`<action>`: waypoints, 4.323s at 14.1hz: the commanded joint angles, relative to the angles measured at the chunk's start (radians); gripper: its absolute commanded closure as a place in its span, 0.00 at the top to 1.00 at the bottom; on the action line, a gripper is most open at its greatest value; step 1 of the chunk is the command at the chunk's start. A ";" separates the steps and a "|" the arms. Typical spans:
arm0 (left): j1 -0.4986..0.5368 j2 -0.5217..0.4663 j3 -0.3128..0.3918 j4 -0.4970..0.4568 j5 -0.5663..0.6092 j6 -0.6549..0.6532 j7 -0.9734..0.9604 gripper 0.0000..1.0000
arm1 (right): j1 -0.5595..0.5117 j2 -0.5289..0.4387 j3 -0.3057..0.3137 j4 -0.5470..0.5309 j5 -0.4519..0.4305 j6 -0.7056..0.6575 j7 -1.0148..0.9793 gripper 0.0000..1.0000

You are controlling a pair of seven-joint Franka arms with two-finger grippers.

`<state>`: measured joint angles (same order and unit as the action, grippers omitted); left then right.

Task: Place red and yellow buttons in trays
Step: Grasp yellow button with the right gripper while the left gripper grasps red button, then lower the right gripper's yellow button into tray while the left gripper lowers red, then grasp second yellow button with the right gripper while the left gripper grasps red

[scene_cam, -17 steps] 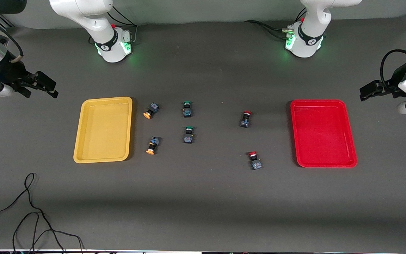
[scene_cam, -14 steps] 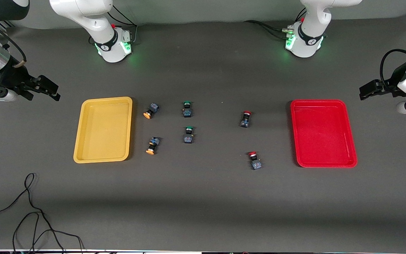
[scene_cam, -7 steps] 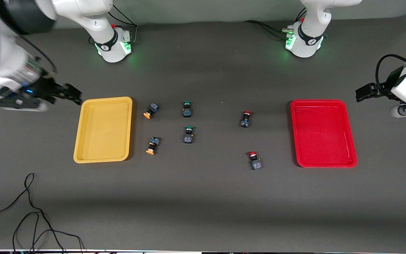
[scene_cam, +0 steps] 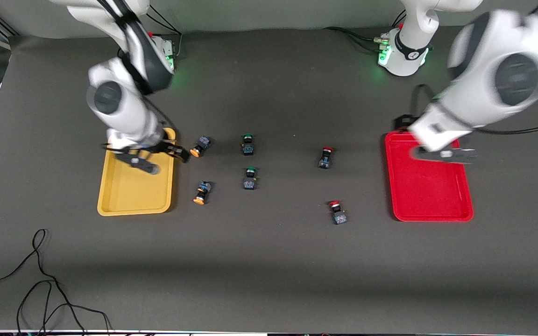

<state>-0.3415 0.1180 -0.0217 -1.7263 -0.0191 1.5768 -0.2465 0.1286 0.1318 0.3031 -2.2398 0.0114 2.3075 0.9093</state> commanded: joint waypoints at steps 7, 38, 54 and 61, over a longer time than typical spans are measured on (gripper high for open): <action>-0.289 0.187 0.016 -0.289 -0.044 0.487 -0.243 1.00 | 0.082 0.206 -0.004 -0.132 -0.004 0.216 0.269 1.00; 0.300 0.057 0.026 -0.691 -0.019 0.840 0.187 0.00 | 0.092 0.279 -0.196 0.346 0.139 -0.160 -0.038 1.00; 0.030 0.461 -0.012 0.268 -0.038 0.295 -0.349 1.00 | 0.067 0.281 -0.168 0.356 0.078 -0.161 0.023 0.00; -0.079 0.675 -0.018 0.312 -0.045 0.577 -0.536 0.99 | 0.039 0.192 -0.343 0.147 0.087 -0.063 -0.256 0.00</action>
<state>-0.4171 0.7709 -0.0514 -1.4298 -0.0571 2.1229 -0.7657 0.1528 0.3119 -0.0240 -2.0262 0.0982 2.1646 0.6914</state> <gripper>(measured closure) 0.004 0.670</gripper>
